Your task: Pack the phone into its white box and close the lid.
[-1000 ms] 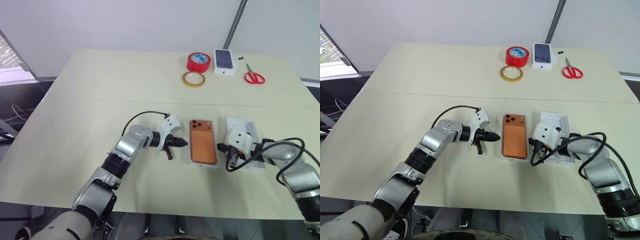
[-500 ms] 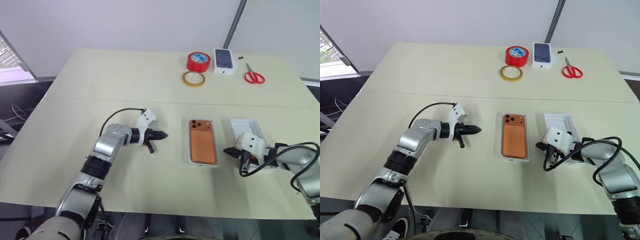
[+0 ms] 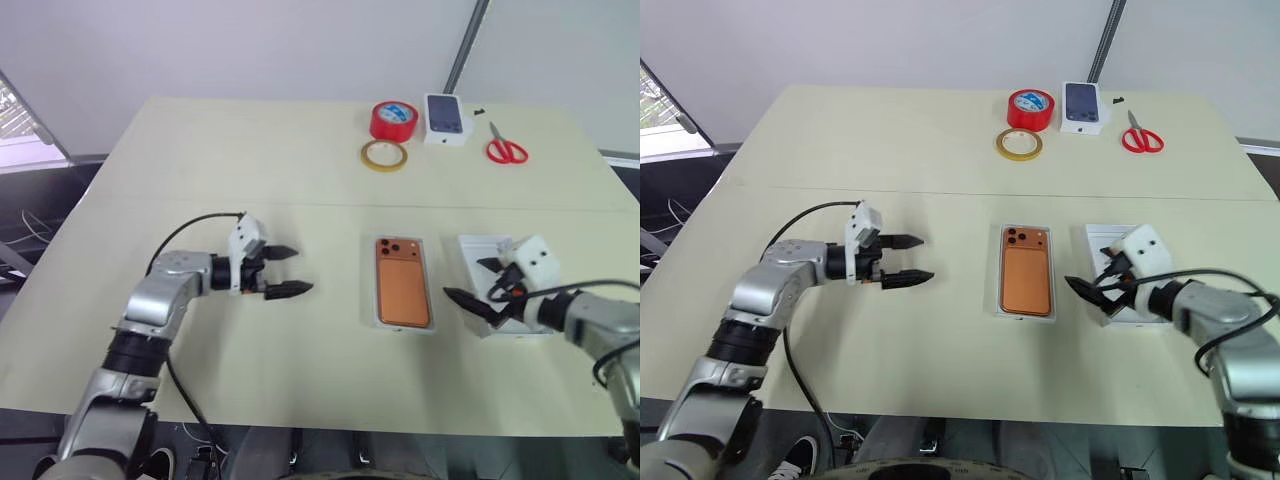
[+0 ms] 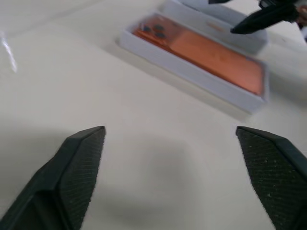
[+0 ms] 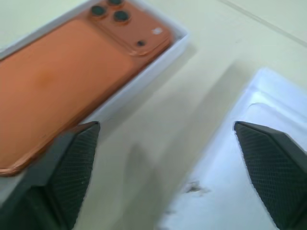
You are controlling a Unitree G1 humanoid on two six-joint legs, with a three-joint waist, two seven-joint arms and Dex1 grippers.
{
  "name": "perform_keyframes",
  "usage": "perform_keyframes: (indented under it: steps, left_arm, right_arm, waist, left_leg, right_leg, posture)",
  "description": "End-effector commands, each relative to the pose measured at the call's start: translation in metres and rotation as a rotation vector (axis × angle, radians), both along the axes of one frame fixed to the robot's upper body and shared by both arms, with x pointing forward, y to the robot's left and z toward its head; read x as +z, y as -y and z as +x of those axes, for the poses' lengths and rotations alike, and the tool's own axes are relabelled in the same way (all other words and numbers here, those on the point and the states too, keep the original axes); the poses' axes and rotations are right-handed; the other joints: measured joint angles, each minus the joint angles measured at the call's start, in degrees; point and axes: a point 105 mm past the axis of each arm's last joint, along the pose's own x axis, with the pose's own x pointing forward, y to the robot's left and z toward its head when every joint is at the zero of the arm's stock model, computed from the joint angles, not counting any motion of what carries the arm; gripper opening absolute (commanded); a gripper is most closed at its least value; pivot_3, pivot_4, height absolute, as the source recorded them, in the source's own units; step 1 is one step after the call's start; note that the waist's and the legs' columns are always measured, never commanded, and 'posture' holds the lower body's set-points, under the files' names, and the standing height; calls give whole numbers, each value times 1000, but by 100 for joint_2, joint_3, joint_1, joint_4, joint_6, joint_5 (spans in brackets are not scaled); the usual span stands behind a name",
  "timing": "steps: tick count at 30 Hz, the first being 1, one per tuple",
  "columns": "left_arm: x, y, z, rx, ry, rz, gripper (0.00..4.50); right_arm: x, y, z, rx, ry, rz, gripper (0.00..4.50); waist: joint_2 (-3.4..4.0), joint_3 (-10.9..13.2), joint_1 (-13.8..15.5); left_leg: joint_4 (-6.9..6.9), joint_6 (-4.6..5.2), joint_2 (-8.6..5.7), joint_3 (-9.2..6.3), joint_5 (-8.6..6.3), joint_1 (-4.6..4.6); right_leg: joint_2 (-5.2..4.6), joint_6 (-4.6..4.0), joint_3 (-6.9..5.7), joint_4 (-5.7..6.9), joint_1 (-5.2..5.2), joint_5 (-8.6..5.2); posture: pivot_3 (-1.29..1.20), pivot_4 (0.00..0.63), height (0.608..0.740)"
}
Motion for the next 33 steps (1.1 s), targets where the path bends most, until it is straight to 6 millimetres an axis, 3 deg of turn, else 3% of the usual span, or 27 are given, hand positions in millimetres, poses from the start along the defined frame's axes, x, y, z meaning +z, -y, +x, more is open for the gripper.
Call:
perform_keyframes:
  steps: [1, 5, 10, 17, 22, 31, 33]
  left_arm:
    - [24, -2, -6, -58, 221, -28, 4500]
    - [25, -7, -12, -75, 302, -41, 4500]
    - [27, -8, -18, -89, 356, -55, 4500]
    - [20, -12, -32, -117, 329, -58, 4500]
    - [18, -6, -34, -129, 328, -61, 4500]
    - [13, 2, -42, -89, 323, -81, 4500]
    - [12, 3, -43, -75, 322, -83, 4500]
  right_arm:
    - [4, -4, -9, -90, 8, -89, 4462]
    - [2, 3, -13, -176, -16, -180, 4462]
    - [-3, 0, -17, -259, -111, -76, 4462]
    - [7, 10, 3, -390, -241, 2, 4462]
    - [6, 13, 15, -386, -325, 21, 4462]
    - [5, -2, 13, -267, -399, 5, 4462]
    - [5, -1, 13, -270, -407, 3, 3905]
  waist:
    - [0, 0, 8]
    - [0, 0, 12]
    - [0, 0, -4]
    - [2, 2, -152]
    - [3, 3, -143]
    - [5, 4, -184]
    - [5, 4, -189]
  left_leg:
    - [1, 0, 0, 0, 0, 0]
    - [0, 1, 0, 0, -1, -3]
    - [0, 2, 0, 1, -1, -3]
    - [1, 3, 1, 3, 0, -1]
    - [-3, 3, 2, 2, 0, -1]
    - [-4, 4, 2, 4, -1, -2]
    - [-4, 4, 4, 3, -1, -1]
  right_leg:
    - [0, -2, 0, 0, 1, -1]
    - [-1, -7, 0, -4, 0, -4]
    - [-1, -3, 0, -3, -2, -2]
    - [-1, -4, 0, -3, 0, -2]
    - [-1, -2, -2, -2, -2, -1]
    - [-1, -1, -1, -3, -2, 0]
    - [-1, -1, -1, -2, -2, 0]
  posture:
    - [0, 150, 740]
    - [0, 150, 740]
    - [0, 150, 740]
    - [0, 150, 740]
    - [0, 150, 740]
    - [0, 150, 740]
    - [0, 150, 740]
